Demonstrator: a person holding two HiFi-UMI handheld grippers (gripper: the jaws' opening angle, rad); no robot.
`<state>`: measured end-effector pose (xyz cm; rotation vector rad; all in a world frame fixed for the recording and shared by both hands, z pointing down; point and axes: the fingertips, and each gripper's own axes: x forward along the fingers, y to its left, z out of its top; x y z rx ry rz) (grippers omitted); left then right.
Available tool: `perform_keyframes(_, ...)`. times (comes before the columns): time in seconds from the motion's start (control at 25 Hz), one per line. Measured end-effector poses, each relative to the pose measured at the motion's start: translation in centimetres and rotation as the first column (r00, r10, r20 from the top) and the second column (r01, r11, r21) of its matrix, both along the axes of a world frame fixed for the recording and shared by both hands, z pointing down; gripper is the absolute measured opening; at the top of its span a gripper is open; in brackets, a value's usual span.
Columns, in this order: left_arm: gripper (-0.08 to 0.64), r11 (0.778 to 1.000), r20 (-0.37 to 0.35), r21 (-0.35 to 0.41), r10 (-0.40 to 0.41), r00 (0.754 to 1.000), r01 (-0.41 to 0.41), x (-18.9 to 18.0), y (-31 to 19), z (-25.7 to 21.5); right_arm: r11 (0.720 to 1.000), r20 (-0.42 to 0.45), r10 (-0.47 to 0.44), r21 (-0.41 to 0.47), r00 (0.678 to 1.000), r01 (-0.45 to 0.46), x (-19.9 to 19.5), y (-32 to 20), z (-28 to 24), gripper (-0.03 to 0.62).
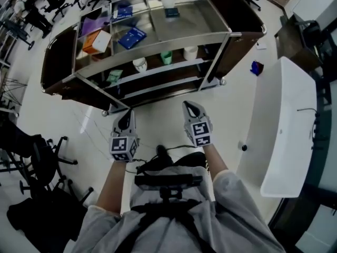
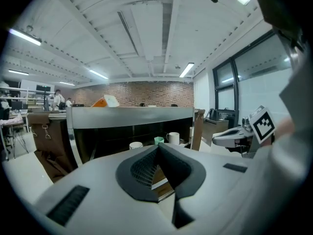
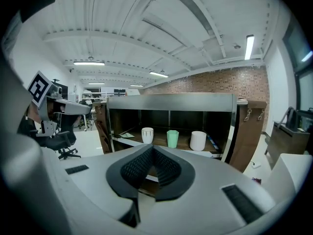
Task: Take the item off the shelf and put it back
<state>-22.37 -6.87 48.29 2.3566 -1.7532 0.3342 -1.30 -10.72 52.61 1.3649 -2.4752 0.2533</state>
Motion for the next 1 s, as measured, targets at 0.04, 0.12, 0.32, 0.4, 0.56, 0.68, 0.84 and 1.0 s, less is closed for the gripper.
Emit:
perform_keyframes(0.04,0.005,1.000,0.000,-0.005,0.010,1.000,-0.010,-0.2,-0.7,0.2,1.000,-0.002,0.008,0.001,1.000,-0.008,-0.5,-0.8,0.0,0.009)
perform_keyframes(0.12,0.005,1.000,-0.003,-0.018,0.019,1.000,-0.019,-0.4,-1.6,0.4,1.000,-0.001,0.021,-0.004,1.000,-0.021,-1.2,-1.9,0.1,0.009)
perform_keyframes(0.32,0.005,1.000,-0.012,-0.016,0.023,1.000,-0.024,0.4,-3.4,0.6,0.999,0.004,0.046,-0.017,0.999,-0.046,-2.2,-5.4,1.9,0.011)
perform_keyframes(0.4,0.005,1.000,-0.009,-0.022,0.014,1.000,-0.014,0.6,-4.3,1.1,0.998,0.016,0.049,-0.025,0.999,-0.049,-2.7,-7.1,3.2,0.051)
perform_keyframes(0.56,0.005,0.999,-0.008,-0.036,0.008,1.000,-0.008,1.6,-5.4,2.9,0.998,0.031,0.044,-0.042,0.999,-0.043,-3.1,-10.5,6.0,0.207)
perform_keyframes(0.68,0.005,0.999,-0.001,-0.037,0.009,1.000,-0.009,2.2,-6.4,4.2,0.998,0.037,0.059,-0.040,0.998,-0.057,-3.1,-13.1,7.8,0.288)
perform_keyframes(0.84,0.005,0.999,0.008,-0.034,0.010,1.000,-0.010,2.8,-7.8,5.7,0.996,0.021,0.085,-0.021,0.996,-0.085,-3.0,-16.6,10.1,0.369)
perform_keyframes(1.0,0.005,1.000,0.016,-0.028,0.001,1.000,-0.001,2.9,-9.0,7.0,0.996,0.030,0.089,0.003,0.996,-0.089,-3.9,-19.7,11.6,0.427)
